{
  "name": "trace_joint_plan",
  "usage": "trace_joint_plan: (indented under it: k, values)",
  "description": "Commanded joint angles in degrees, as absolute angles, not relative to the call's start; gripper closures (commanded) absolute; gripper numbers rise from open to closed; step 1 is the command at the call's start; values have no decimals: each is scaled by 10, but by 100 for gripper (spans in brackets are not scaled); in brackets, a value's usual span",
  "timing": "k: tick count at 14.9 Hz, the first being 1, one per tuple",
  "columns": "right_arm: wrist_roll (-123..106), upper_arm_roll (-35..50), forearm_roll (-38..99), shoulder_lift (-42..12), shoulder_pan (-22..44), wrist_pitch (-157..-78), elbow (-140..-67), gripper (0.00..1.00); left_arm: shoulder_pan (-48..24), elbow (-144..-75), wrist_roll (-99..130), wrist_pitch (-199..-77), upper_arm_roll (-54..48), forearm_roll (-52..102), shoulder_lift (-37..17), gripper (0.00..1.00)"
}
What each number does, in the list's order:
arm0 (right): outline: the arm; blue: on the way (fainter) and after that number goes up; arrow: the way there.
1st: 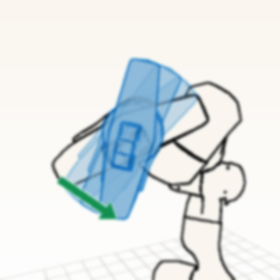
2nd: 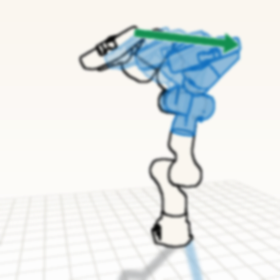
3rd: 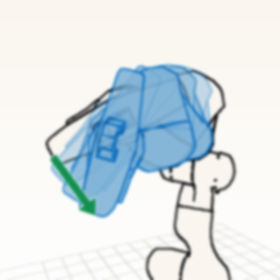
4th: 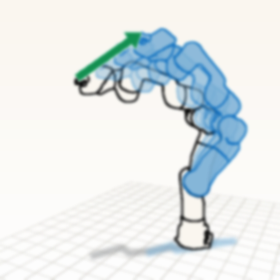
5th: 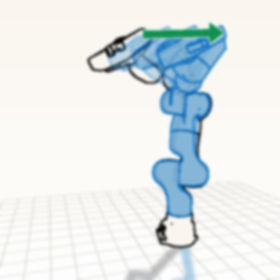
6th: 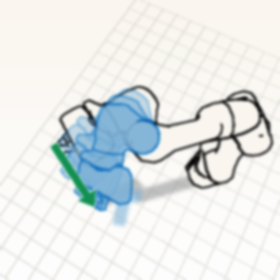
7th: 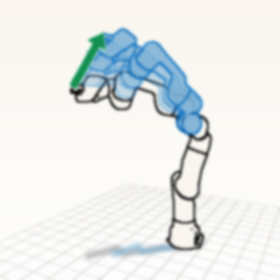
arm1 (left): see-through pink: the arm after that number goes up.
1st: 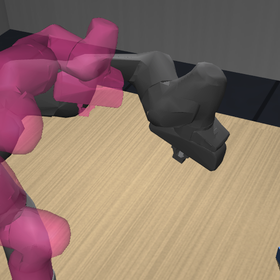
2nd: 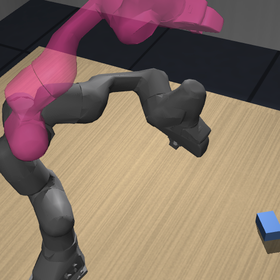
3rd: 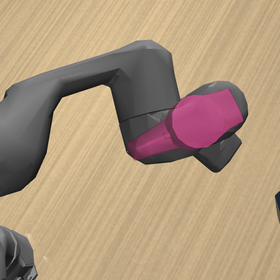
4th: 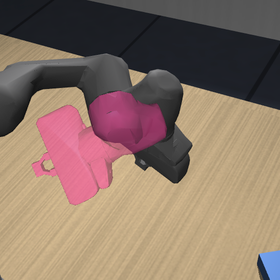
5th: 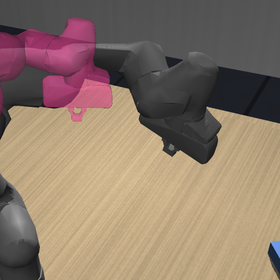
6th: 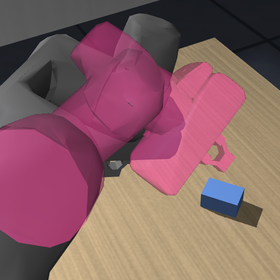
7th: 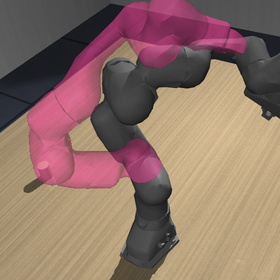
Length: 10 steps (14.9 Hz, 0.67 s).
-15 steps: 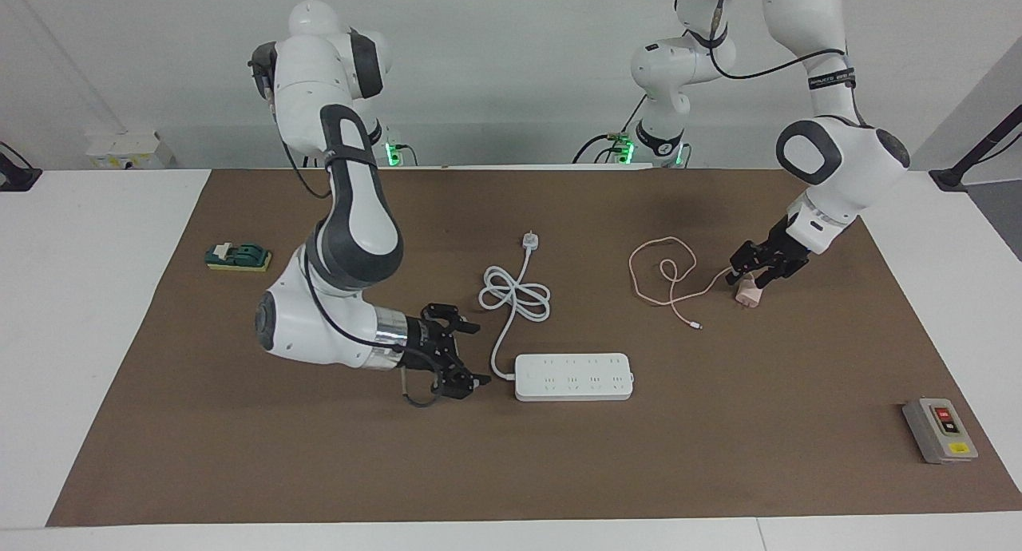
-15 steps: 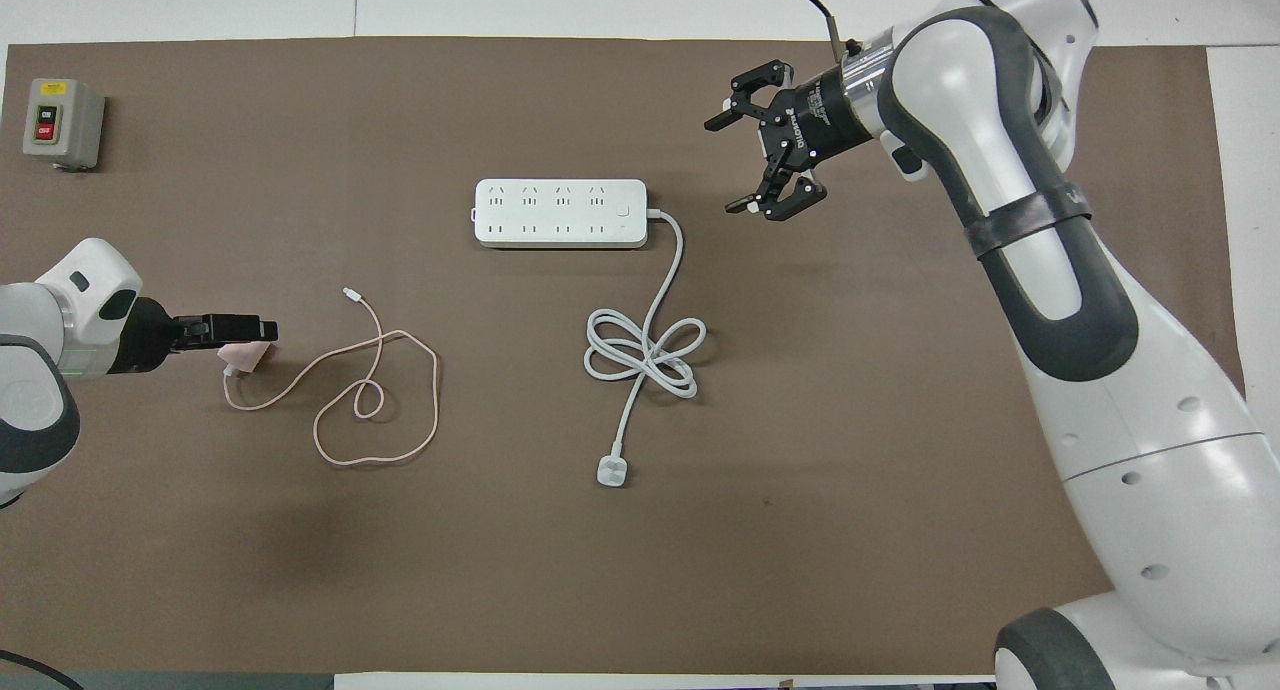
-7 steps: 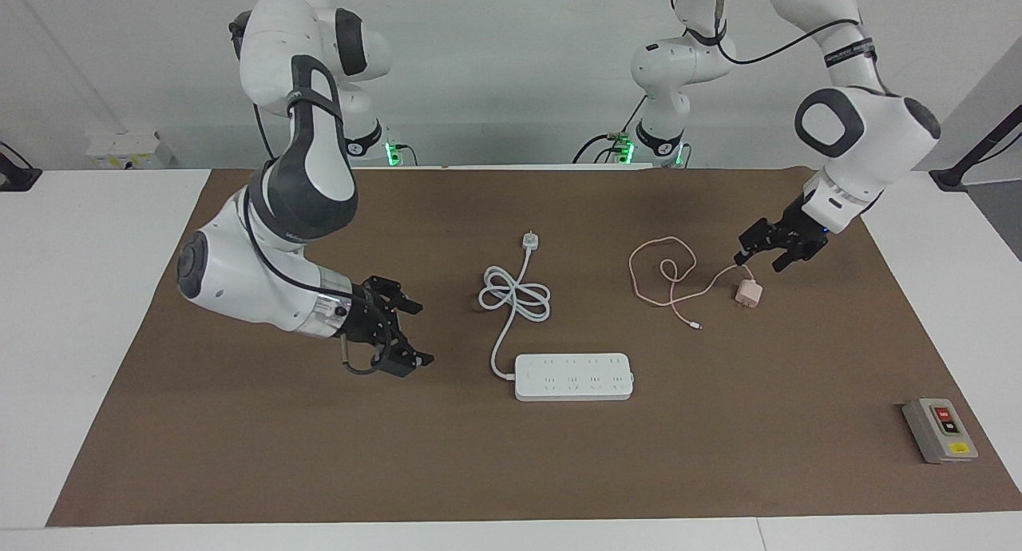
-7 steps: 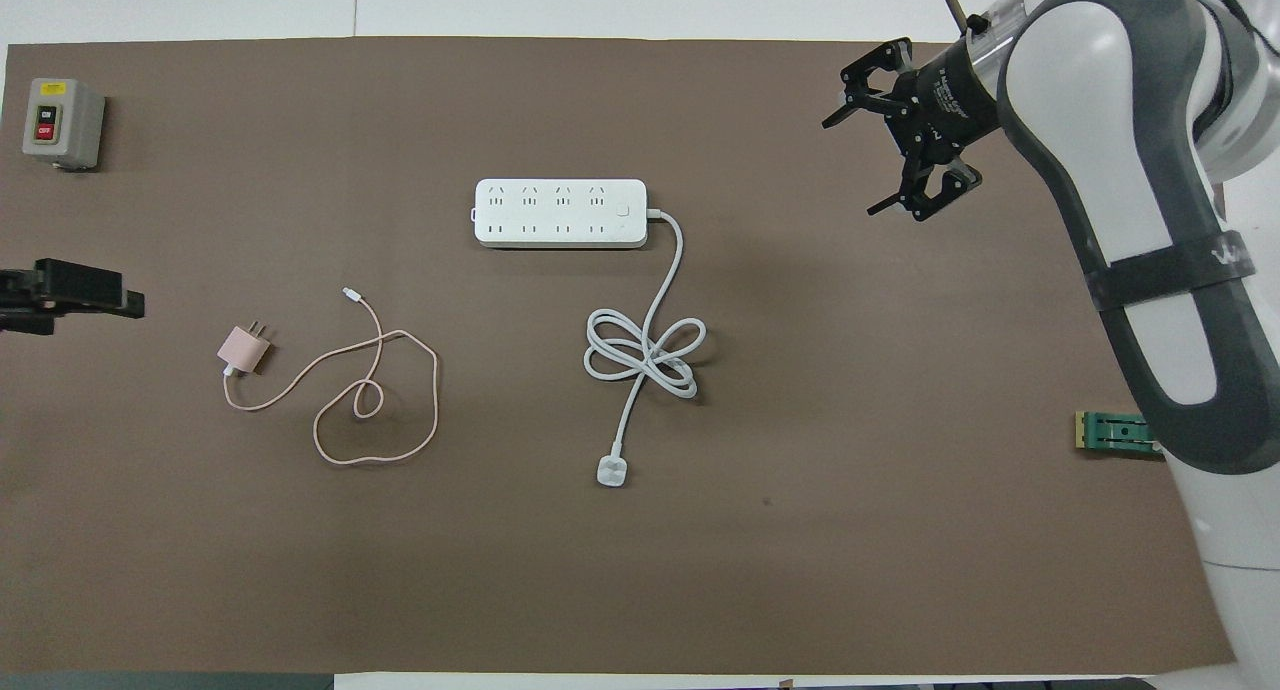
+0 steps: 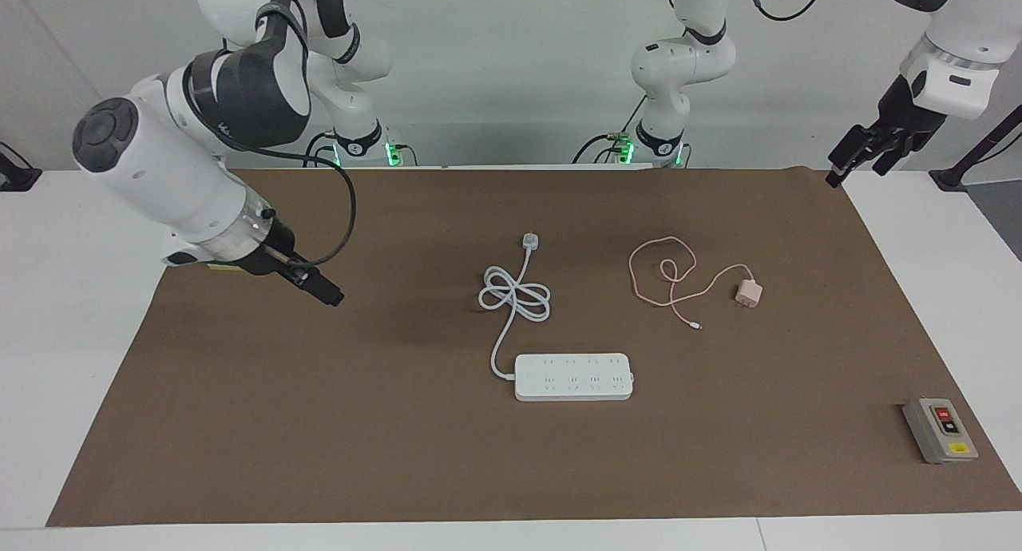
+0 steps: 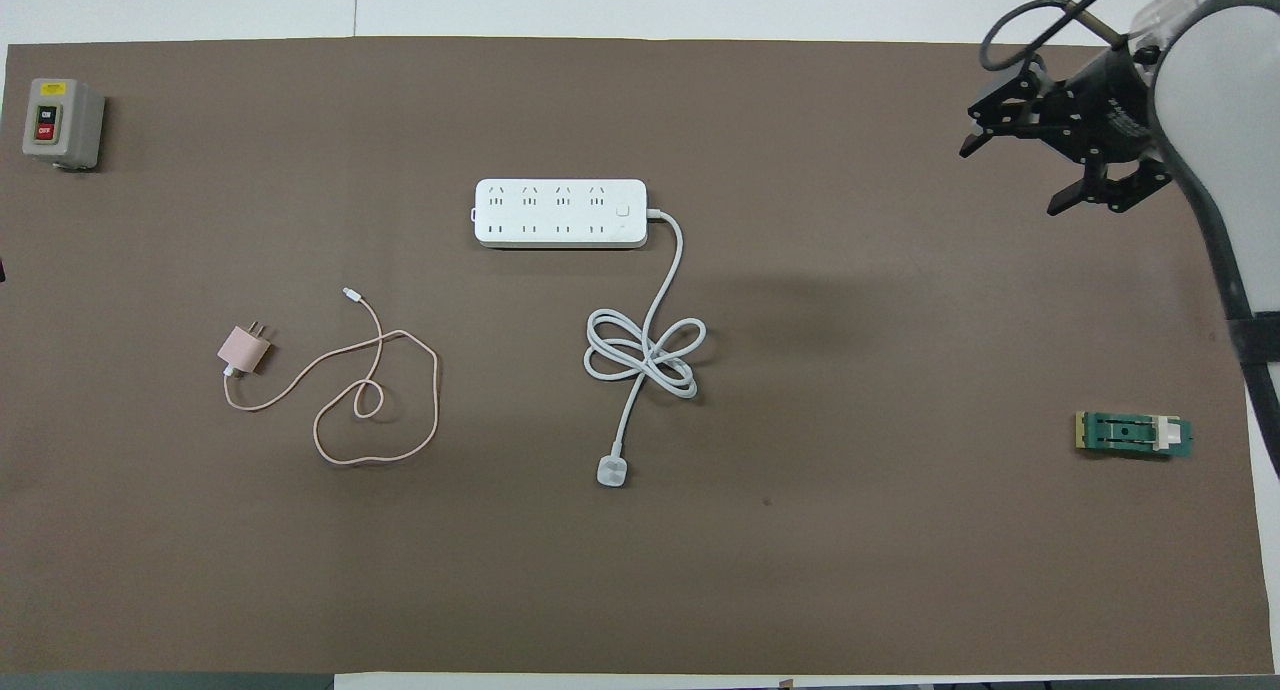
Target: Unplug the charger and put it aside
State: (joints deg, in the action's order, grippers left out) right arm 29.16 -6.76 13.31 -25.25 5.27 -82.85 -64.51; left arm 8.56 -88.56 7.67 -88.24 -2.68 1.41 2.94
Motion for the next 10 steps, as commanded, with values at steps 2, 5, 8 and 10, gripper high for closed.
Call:
trace_joint_plan:
  k: [2, 5, 8, 10]
  values:
    - [110, -64, 77, -209, 39, -824, -669, 0, 77, -854, 92, -854, -33, -1, 12, 0]
    - [26, -64, 44, -184, 43, -821, -669, 0, 46, -859, 72, -846, -28, -2, 3, 0]
    - [-34, -64, 31, -142, 46, -821, -693, 0, 33, -875, 40, -845, -29, 1, 13, 0]
    - [-53, -63, 23, -93, 41, -824, -743, 0, 28, -880, 39, -850, -33, 1, 11, 0]
